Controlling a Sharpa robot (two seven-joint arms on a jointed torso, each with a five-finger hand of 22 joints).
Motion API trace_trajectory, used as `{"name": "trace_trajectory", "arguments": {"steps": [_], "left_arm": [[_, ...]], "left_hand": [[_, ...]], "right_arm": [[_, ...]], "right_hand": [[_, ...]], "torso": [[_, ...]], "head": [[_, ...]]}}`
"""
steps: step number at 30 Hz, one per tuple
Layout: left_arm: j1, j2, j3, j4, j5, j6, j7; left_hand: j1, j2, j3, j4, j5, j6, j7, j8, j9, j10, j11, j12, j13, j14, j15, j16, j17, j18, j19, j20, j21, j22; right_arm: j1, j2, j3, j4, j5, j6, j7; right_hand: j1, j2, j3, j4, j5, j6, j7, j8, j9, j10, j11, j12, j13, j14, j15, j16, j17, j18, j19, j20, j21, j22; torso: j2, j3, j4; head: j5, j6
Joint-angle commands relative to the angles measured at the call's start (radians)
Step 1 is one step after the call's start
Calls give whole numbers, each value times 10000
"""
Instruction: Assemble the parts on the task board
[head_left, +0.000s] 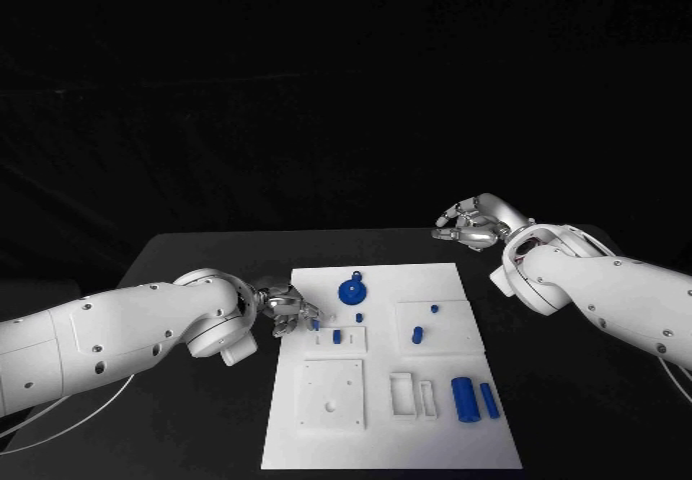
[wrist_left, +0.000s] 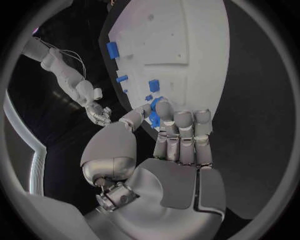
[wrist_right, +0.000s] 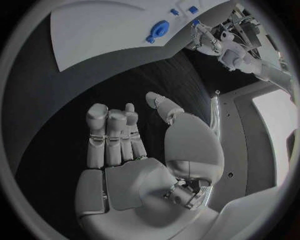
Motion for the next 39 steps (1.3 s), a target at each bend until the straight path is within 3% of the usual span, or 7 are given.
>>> {"name": "trace_trajectory", "arguments": {"steps": [1, 7, 11, 15, 31, 39], "left_arm": [[-3, -37, -29, 199, -737, -118, 263], [-42, -105, -245, 417, -1498, -415, 380], [-125, -136, -325, 510, -1747, -630, 493], [-212, -134, -335, 512, -1817, -766, 588], [-266, -66, -338, 431, -2006, -1076, 722], [-279, -28, -344, 446, -2365, -360, 227]], "left_hand": [[512, 434, 1265, -1272, 35, 54, 26, 3, 427, 245, -192, -52, -15, 236, -308, 14, -16, -81, 72, -1273, -26, 2], [528, 399, 1274, -1251, 31, 54, 27, -10, 429, 262, -191, -71, -22, 248, -310, 6, -26, -79, 86, -1277, -35, -3], [550, 359, 1286, -1214, 23, 58, 28, -23, 430, 281, -191, -91, -30, 262, -311, -2, -37, -77, 101, -1281, -45, -9], [580, 326, 1299, -1165, 2, 55, 30, -46, 426, 306, -189, -113, -38, 280, -312, -11, -49, -75, 121, -1285, -53, -13], [610, 295, 1304, -1082, -52, 54, 36, -81, 418, 338, -184, -145, -48, 301, -312, -23, -66, -75, 148, -1289, -65, -17], [744, 199, 1347, -934, -299, -55, 82, -252, 307, 366, -142, -198, -53, 307, -299, -48, -91, -69, 168, -1300, -93, -18]], "right_arm": [[-14, -15, 2, 9, -2, 139, 107], [-26, -29, 2, 19, 1, 140, 107], [-33, -49, 2, 25, 3, 144, 109], [-38, -60, 2, 29, 4, 143, 113], [-49, -80, 2, 36, 20, 150, 120], [-51, -89, 2, 33, 32, 168, 124]], "right_hand": [[-26, 63, -68, -18, 58, -7, 45, -56, 16, -83, -18, 44, -17, 37, -59, -43, 16, 849, -3, -35, -52, 14], [-29, 65, -70, -18, 57, -6, 45, -57, 17, -84, -18, 45, -19, 38, -59, -43, 17, 849, -3, -35, -53, 15], [-31, 66, -72, -19, 57, -7, 46, -58, 18, -84, -18, 46, -21, 38, -59, -44, 17, 849, -2, -35, -54, 16], [-33, 67, -73, -19, 57, -7, 46, -59, 18, -85, -18, 47, -22, 38, -59, -45, 18, 849, -2, -34, -55, 17], [-39, 71, -76, -18, 57, -7, 46, -60, 20, -86, -18, 49, -26, 39, -58, -46, 20, 849, -1, -34, -57, 20], [-51, 74, -80, -12, 58, -8, 47, -62, 21, -87, -17, 50, -28, 39, -58, -47, 21, 849, 0, -33, -58, 21]], "torso": [[1, -3, -5], [2, 13, -10], [7, 14, -15], [7, 15, -18], [13, 16, -22], [12, 13, -24]], "head": [[19, -29], [46, -50], [56, -70], [64, -70], [56, -79], [42, -87]]}}
